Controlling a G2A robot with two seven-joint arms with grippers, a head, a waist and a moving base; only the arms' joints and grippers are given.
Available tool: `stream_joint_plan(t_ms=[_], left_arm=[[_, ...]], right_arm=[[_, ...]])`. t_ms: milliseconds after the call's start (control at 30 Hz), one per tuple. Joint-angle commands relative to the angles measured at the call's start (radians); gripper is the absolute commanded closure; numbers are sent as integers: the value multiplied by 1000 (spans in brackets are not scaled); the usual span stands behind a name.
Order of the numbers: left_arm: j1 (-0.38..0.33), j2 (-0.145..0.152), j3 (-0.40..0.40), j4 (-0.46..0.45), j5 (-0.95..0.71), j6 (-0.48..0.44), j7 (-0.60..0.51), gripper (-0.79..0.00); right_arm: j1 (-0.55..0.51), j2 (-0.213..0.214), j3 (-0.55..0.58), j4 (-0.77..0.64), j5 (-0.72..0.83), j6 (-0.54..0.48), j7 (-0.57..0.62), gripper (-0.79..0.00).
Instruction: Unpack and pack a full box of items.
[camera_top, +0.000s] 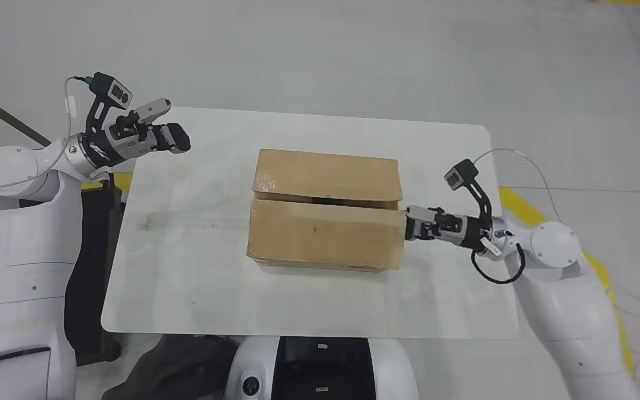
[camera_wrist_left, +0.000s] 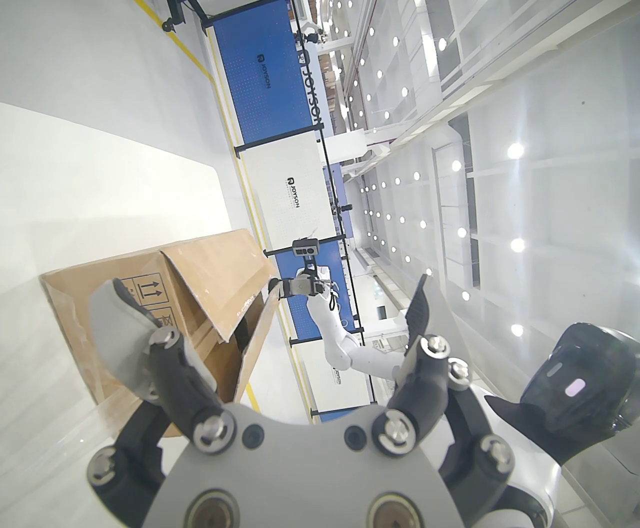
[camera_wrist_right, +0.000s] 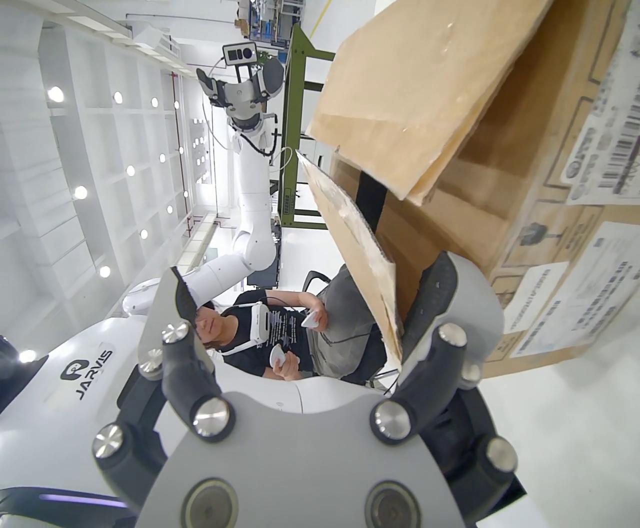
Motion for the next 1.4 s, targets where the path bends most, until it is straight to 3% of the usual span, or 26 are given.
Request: stream_joint_plan(t_ms=[0,767,1167,1367], left_arm=[[0,0,0,0,0,0,0,-785],[0,0,0,0,0,0,0,-785],[0,0,0,0,0,0,0,-785],[0,0,0,0,0,0,0,-785]], right_arm=[[-3,1,0,-8,4,2,3,-785],[-249,41,145,-297,39,21,131,-785],[-291,50,71,-307,-24,99,165,-785],[-273,50,23,-279,-80,139,125,-785]])
